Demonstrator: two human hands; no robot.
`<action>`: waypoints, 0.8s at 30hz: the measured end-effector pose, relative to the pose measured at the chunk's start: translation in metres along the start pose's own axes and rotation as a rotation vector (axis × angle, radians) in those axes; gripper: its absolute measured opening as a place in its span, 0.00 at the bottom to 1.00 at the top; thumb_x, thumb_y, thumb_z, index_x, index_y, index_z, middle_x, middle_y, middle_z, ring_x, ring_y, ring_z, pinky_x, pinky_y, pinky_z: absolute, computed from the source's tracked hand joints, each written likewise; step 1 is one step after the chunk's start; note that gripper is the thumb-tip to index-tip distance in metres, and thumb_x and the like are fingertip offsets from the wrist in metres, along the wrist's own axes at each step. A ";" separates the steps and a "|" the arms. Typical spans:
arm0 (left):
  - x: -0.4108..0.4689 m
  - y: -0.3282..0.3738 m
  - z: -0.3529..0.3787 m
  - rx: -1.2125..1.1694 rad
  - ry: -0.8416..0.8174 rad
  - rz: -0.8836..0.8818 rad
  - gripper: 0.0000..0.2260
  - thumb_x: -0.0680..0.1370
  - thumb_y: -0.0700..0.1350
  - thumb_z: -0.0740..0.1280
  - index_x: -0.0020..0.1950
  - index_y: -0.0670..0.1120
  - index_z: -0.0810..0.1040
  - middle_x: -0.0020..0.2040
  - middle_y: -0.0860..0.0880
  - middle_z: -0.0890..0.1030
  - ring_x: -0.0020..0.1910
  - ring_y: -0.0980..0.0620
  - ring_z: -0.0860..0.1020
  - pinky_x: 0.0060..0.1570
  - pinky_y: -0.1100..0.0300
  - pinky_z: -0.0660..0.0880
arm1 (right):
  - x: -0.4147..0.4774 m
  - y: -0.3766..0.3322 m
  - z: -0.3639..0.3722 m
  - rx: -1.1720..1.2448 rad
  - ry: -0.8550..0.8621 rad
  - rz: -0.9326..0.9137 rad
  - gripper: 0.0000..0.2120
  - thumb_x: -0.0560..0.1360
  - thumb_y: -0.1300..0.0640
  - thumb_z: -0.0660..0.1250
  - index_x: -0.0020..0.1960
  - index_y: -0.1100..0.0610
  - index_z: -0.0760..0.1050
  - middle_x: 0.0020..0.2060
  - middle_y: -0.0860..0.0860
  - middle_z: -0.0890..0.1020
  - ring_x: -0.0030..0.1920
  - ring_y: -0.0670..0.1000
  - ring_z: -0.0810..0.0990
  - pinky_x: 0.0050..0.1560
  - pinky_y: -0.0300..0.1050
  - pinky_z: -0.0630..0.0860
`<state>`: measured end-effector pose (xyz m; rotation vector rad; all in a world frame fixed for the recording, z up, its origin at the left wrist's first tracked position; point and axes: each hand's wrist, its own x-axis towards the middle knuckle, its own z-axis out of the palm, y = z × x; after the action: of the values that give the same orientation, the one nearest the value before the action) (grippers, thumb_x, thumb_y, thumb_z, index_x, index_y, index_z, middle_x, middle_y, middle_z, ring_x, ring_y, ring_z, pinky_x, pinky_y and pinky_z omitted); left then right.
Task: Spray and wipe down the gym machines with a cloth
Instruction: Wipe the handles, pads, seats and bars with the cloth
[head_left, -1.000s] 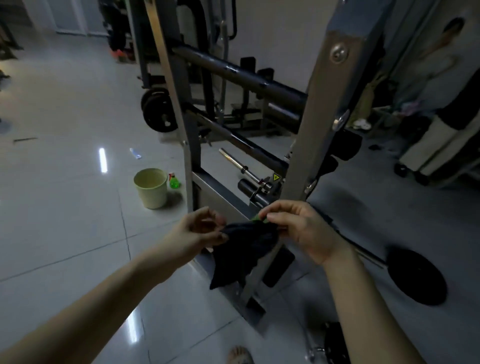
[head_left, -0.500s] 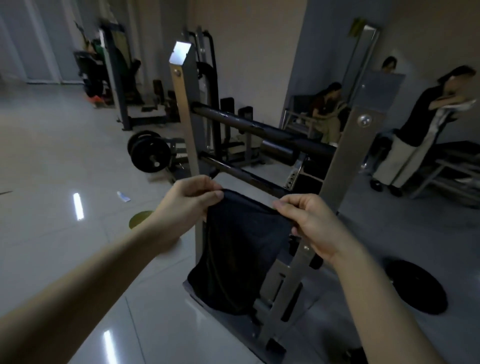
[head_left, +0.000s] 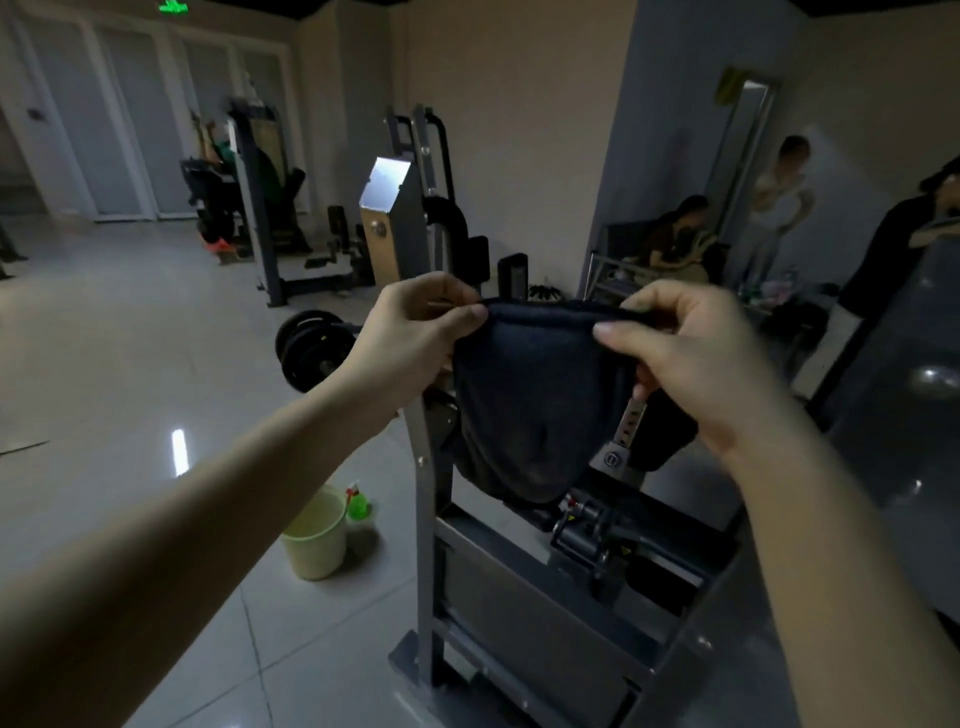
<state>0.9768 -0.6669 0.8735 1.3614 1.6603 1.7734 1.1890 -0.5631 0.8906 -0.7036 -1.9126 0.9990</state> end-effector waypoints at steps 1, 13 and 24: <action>0.016 0.002 0.002 -0.014 0.003 0.018 0.07 0.81 0.39 0.70 0.43 0.47 0.81 0.40 0.44 0.83 0.39 0.49 0.80 0.41 0.51 0.76 | 0.015 -0.007 -0.001 -0.038 0.079 -0.016 0.10 0.76 0.62 0.75 0.39 0.53 0.78 0.28 0.48 0.78 0.23 0.46 0.75 0.25 0.45 0.73; 0.098 -0.038 0.000 0.618 -0.090 0.497 0.09 0.77 0.43 0.70 0.57 0.50 0.81 0.49 0.57 0.81 0.48 0.58 0.79 0.50 0.61 0.77 | 0.063 0.010 0.037 -0.525 -0.018 0.082 0.21 0.74 0.49 0.76 0.65 0.49 0.78 0.52 0.45 0.82 0.51 0.47 0.82 0.56 0.46 0.79; 0.076 -0.093 -0.058 0.672 -0.122 0.590 0.10 0.76 0.38 0.71 0.56 0.48 0.82 0.50 0.55 0.81 0.50 0.51 0.79 0.46 0.56 0.76 | 0.090 0.018 0.094 -1.207 -0.370 -0.017 0.26 0.79 0.29 0.59 0.40 0.52 0.66 0.37 0.49 0.75 0.36 0.51 0.74 0.37 0.50 0.73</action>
<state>0.8617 -0.6165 0.8282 2.4028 2.0195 1.3681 1.0651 -0.5201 0.8823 -1.1858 -2.7865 -0.1930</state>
